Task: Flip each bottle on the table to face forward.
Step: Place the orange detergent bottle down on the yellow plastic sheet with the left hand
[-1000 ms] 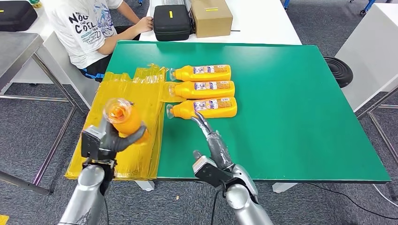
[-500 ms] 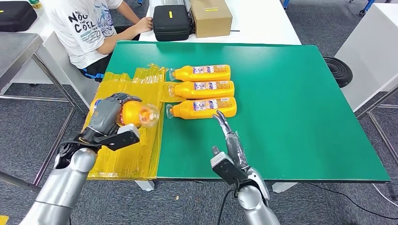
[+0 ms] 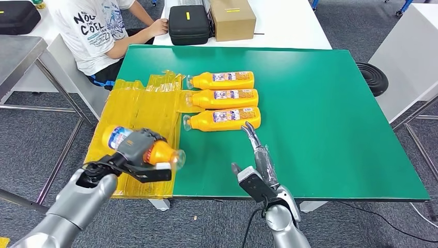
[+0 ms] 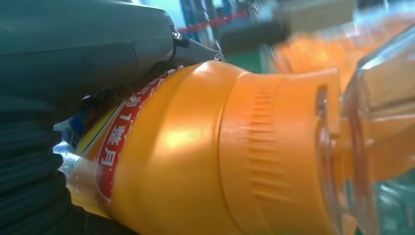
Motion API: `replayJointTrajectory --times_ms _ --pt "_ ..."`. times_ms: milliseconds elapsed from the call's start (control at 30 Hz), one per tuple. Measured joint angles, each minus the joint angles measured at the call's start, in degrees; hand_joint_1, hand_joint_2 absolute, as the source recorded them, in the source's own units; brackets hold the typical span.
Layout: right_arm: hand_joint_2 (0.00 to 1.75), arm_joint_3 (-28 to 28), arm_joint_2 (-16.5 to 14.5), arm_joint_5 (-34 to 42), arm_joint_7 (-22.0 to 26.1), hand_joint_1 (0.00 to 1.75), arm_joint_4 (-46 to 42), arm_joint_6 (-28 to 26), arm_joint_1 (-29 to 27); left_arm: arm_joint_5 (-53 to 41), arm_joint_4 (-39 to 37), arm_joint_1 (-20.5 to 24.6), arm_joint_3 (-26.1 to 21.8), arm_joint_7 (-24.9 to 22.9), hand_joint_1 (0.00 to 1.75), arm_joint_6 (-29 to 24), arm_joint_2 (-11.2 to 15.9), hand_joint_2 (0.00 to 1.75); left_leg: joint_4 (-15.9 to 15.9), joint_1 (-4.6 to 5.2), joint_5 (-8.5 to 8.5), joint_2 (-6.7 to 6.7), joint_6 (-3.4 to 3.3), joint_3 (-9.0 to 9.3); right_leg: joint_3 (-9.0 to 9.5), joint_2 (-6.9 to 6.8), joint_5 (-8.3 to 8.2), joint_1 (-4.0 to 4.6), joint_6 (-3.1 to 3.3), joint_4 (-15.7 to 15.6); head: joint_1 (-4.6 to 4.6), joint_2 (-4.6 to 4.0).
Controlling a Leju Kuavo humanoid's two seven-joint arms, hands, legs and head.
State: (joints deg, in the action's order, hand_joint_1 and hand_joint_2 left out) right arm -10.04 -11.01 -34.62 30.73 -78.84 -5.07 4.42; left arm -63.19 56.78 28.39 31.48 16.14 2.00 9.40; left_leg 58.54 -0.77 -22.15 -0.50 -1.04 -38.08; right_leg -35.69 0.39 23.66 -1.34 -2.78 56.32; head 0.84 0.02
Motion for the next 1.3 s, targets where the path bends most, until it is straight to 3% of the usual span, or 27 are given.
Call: replayJointTrajectory --times_ms 233,567,733,867,933,1000,1033,1067,1133,1233,1300 --pt "1.75 0.1 0.1 0.3 0.0 0.0 0.0 0.0 -0.3 -1.1 -7.3 2.7 4.6 0.8 1.75 1.7 -1.0 1.75 0.0 0.0 0.0 -0.01 0.01 0.07 0.09 -0.01 0.0 0.01 0.0 0.0 0.01 0.0" --pt "1.75 0.1 0.4 1.2 0.3 0.0 0.3 -0.4 -0.8 -0.2 -9.6 3.7 5.8 1.4 1.74 2.3 -1.1 1.75 0.0 -0.01 0.01 -0.03 0.02 0.26 0.33 -0.01 0.01 0.01 0.02 0.0 -0.01 0.0" --pt "1.75 0.0 0.4 1.3 0.3 0.0 0.6 -0.6 -0.8 0.5 -9.9 4.1 5.9 2.0 1.49 3.3 -1.1 1.75 0.0 0.0 0.01 -0.03 0.02 0.34 0.4 -0.01 0.01 0.02 0.02 0.0 0.0 0.0" --pt "1.75 0.0 0.4 1.6 0.3 0.0 0.9 -0.6 -0.7 0.8 -10.3 4.6 6.0 2.6 0.75 4.6 -1.1 1.75 0.0 -0.01 0.01 -0.03 0.02 0.34 0.4 -0.01 0.01 0.02 0.02 0.0 0.0 0.0" --pt "1.75 0.0 0.4 1.8 0.3 0.0 1.1 -0.6 -0.7 0.8 -10.8 5.1 6.0 3.1 0.81 5.4 -1.1 1.75 0.0 -0.01 0.01 -0.03 0.02 0.35 0.41 -0.01 0.01 0.02 0.02 0.0 0.0 0.0" --pt "1.75 0.0 0.4 1.9 0.4 0.0 1.3 -0.7 -0.7 0.8 -11.4 5.7 6.2 3.8 1.11 6.2 -1.1 1.75 0.0 -0.01 0.01 -0.03 0.03 0.36 0.41 -0.01 0.01 0.02 0.02 0.0 0.0 0.0" --pt "1.75 0.0 0.4 2.0 0.4 0.0 1.4 -0.7 -0.7 0.9 -11.8 6.1 6.4 4.1 1.16 6.5 -1.1 1.75 0.0 -0.01 0.01 -0.03 0.03 0.36 0.41 -0.01 0.01 0.02 0.02 0.0 0.01 0.0" --pt "1.75 -0.1 0.4 2.0 0.5 0.0 1.5 -0.7 -0.6 0.9 -12.2 6.5 6.6 4.3 1.13 6.9 -1.1 1.75 0.0 -0.01 0.01 -0.03 0.03 0.37 0.41 -0.01 0.01 0.02 0.02 0.0 0.0 0.0" --pt "1.75 -0.1 0.4 2.1 0.6 0.0 1.7 -0.8 -0.6 1.0 -13.2 7.2 7.0 4.6 0.93 7.3 -1.2 1.75 0.0 -0.01 0.01 -0.03 0.03 0.38 0.42 -0.01 0.0 0.02 0.02 0.0 0.0 0.0" --pt "1.75 -0.3 0.4 2.2 0.7 0.0 1.9 -0.8 -0.6 1.0 -14.4 8.0 7.5 4.6 0.9 7.4 -1.2 1.75 0.0 -0.01 0.02 -0.03 0.03 0.41 0.44 -0.01 0.0 0.03 0.02 0.0 0.0 0.0" --pt "1.75 -0.4 0.4 2.2 0.7 0.0 2.0 -0.8 -0.6 1.1 -15.0 8.3 7.7 4.6 0.7 7.4 -1.3 1.75 0.0 -0.01 0.02 -0.03 0.03 0.42 0.46 -0.01 0.0 0.03 0.02 0.0 0.01 0.0"
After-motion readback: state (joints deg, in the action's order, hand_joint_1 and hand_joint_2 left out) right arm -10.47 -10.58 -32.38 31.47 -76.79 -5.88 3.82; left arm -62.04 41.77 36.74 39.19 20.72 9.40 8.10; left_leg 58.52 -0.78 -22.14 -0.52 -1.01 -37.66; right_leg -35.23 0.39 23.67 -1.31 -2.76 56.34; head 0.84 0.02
